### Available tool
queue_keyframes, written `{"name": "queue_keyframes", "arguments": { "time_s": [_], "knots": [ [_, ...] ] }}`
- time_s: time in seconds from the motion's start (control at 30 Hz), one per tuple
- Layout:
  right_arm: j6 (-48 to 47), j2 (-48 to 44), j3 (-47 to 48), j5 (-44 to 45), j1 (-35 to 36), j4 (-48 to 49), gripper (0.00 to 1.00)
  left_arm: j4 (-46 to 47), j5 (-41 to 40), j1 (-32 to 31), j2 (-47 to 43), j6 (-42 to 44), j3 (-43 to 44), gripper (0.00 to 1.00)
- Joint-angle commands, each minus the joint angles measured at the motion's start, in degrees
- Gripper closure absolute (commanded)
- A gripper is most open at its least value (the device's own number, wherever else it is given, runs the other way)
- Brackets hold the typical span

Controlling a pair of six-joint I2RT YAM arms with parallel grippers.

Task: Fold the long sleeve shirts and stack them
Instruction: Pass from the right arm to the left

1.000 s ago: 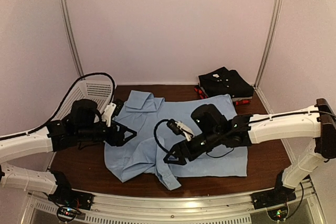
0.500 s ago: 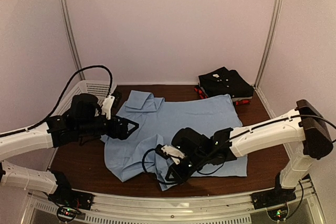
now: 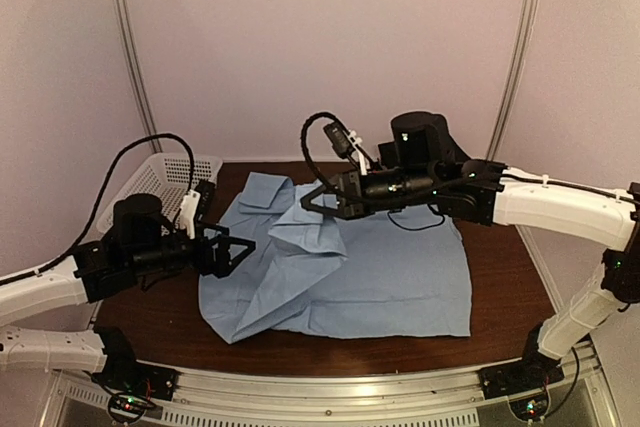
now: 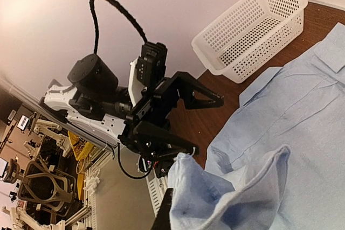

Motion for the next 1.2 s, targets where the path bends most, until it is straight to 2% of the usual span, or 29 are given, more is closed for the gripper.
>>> {"name": "queue_keyframes", "arguments": {
  "time_s": [0.0, 0.07, 0.2, 0.37, 0.57, 0.83, 1.03, 1.17],
  "knots": [
    [-2.4, 5.7, 8.9, -1.3, -0.8, -5.8, 1.00, 9.6, 6.0, 0.4, -3.4, 0.1, -5.4, 0.02],
    [-0.7, 8.0, 11.1, -4.4, -2.8, -5.2, 1.00, 10.9, 7.3, 0.3, -3.4, -1.0, -7.1, 0.02],
    [7.0, 9.8, 10.7, -8.8, -4.2, 3.8, 1.00, 13.4, 6.6, -0.3, -3.5, -2.7, -10.4, 0.02],
    [22.8, 10.4, 5.4, -8.9, -6.4, 22.5, 1.00, 15.6, 4.5, -1.4, -3.8, -1.3, -13.6, 0.02],
    [34.0, 14.7, 4.1, -7.3, -7.6, 34.0, 1.00, 15.0, -0.5, -4.3, -1.3, 2.3, -14.0, 0.02],
    [41.8, 18.5, 4.7, -5.1, -8.1, 41.0, 1.00, 14.4, -9.4, -9.2, 5.4, 6.5, -13.1, 0.02],
    [45.3, 20.2, 5.4, -5.0, -8.6, 44.1, 1.00, 13.6, -16.3, -9.6, 9.4, 6.7, -12.6, 0.03],
    [46.8, 20.7, 5.2, -5.1, -8.9, 45.3, 1.00, 12.5, -21.1, -9.6, 11.2, 8.1, -11.3, 0.13]
  ]
}}
